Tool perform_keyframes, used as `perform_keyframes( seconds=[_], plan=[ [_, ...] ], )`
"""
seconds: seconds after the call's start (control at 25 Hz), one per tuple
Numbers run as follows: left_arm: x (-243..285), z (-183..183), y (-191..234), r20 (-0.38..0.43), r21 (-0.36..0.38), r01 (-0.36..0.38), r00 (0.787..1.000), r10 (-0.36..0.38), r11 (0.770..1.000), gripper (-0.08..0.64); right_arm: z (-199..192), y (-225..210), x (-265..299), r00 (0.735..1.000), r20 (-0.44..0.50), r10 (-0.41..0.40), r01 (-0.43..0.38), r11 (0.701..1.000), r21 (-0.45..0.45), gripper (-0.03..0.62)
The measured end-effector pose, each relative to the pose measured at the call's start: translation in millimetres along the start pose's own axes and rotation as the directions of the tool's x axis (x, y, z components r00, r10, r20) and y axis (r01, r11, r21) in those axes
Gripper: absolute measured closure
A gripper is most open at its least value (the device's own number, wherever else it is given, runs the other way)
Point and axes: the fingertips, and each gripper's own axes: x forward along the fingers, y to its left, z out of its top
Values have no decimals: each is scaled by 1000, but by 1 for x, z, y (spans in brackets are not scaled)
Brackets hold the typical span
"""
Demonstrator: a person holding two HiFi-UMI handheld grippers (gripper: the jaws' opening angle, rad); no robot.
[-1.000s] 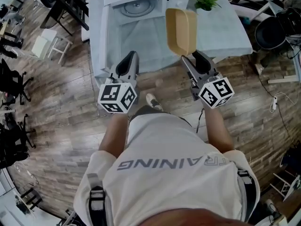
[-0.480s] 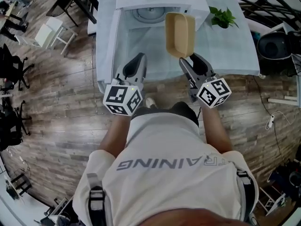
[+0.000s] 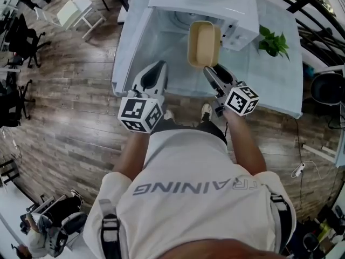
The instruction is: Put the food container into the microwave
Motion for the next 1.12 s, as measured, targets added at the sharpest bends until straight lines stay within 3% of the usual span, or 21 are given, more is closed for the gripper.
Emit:
perform_keyframes(
  seconds=[0.16, 0.32, 0.72, 1.12],
  plan=[
    [4, -2, -3, -12, 10, -75, 997, 75, 997, 511, -12, -30, 22, 997, -62, 48, -39, 990, 137, 377],
    [7, -4, -3, -17, 9, -136, 991, 136, 991, 511, -19, -52, 46, 994, -93, 63, -43, 978, 204, 377],
    [1, -16, 2, -47, 11, -220, 974, 220, 975, 511, -22, -82, 108, 990, -127, 56, -19, 961, 275, 377],
    [-1, -24, 13, -72, -7, -246, 967, 245, 969, 511, -9, -107, 172, 999, -37, -36, 46, 943, 329, 377]
  ],
)
